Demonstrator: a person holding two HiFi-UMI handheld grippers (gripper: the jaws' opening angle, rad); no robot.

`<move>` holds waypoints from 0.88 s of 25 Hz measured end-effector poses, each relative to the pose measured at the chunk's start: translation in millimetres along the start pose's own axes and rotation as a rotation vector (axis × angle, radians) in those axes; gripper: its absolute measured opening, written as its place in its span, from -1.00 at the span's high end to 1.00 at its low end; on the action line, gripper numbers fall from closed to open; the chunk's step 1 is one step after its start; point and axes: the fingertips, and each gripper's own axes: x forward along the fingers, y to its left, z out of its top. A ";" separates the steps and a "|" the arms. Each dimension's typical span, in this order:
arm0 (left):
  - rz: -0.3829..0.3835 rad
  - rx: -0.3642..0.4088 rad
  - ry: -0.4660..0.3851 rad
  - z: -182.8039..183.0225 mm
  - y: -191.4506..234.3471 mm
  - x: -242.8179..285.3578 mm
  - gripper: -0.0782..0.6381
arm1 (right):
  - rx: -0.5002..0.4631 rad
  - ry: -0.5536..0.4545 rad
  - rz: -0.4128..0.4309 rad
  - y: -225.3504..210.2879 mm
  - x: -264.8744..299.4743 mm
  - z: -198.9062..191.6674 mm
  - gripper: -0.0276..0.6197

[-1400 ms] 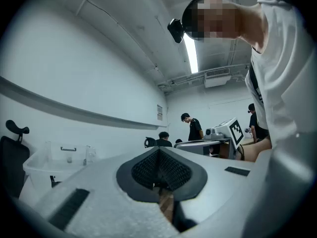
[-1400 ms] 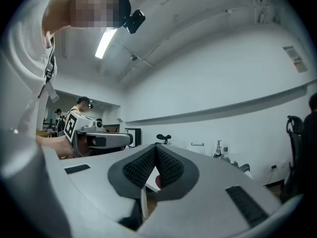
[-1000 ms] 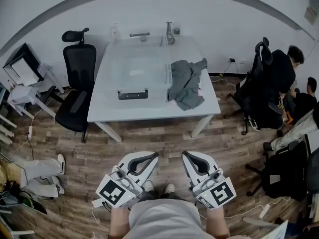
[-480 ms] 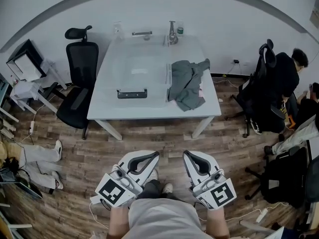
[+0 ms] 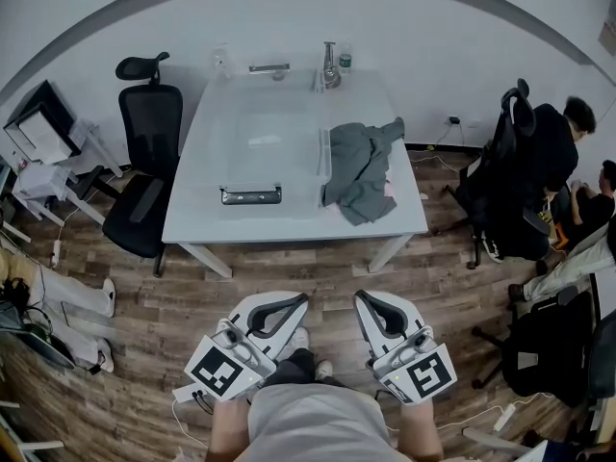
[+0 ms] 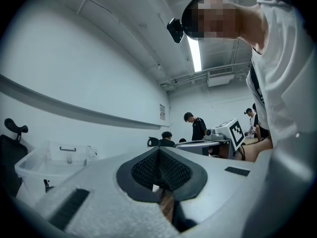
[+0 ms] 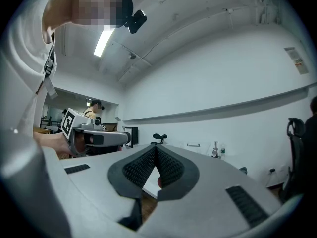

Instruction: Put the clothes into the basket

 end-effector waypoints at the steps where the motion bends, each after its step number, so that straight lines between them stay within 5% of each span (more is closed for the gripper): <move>1: -0.002 -0.001 0.000 -0.5 5.8 2.4 0.77 | 0.001 0.002 0.000 -2.3 5.4 -0.7 0.90; 22: -0.067 -0.007 -0.002 -0.9 118.2 54.9 0.77 | -0.001 0.028 -0.057 -70.4 106.2 -2.3 0.90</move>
